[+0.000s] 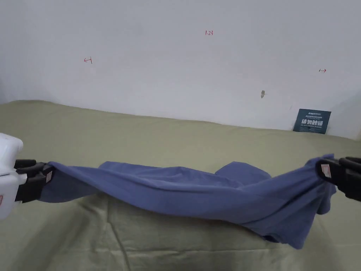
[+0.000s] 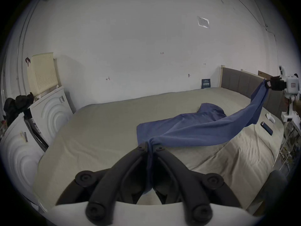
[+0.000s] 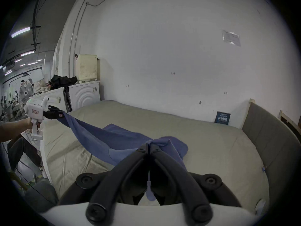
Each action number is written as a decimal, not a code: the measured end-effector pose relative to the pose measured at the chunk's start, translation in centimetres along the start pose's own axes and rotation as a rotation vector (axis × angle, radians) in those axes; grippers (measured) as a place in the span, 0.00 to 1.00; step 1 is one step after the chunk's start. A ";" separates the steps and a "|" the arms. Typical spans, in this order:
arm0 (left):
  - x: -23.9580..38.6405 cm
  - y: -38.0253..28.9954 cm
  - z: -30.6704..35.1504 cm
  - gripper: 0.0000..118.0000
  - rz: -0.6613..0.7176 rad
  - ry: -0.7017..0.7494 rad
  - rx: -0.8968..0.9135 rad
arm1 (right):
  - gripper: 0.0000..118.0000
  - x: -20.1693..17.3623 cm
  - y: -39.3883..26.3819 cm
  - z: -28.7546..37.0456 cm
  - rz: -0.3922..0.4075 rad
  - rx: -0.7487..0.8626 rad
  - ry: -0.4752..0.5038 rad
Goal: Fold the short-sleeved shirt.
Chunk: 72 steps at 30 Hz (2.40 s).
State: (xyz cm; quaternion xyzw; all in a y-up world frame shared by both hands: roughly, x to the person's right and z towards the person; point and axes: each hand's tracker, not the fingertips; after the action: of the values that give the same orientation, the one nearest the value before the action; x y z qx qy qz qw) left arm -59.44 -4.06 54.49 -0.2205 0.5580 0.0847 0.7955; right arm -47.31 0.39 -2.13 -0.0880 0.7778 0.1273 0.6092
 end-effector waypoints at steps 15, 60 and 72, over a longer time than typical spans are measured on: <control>2.4 -9.0 3.2 0.05 -0.011 -0.052 -0.108 | 0.00 -2.4 -9.2 4.3 -0.160 -0.107 -0.021; 9.1 -11.1 15.1 0.10 0.239 0.026 0.079 | 0.38 -13.1 -12.5 12.0 -0.155 -0.106 -0.274; 14.4 -13.3 16.3 0.00 0.294 0.004 -0.020 | 0.00 -17.4 -15.0 11.4 -0.112 -0.136 -0.262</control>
State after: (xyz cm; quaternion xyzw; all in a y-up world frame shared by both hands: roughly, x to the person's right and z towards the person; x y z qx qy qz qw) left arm -35.24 -10.18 49.10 -0.1447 0.5850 0.2053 0.7711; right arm -28.20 -10.74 10.79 -0.1550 0.6752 0.1559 0.7041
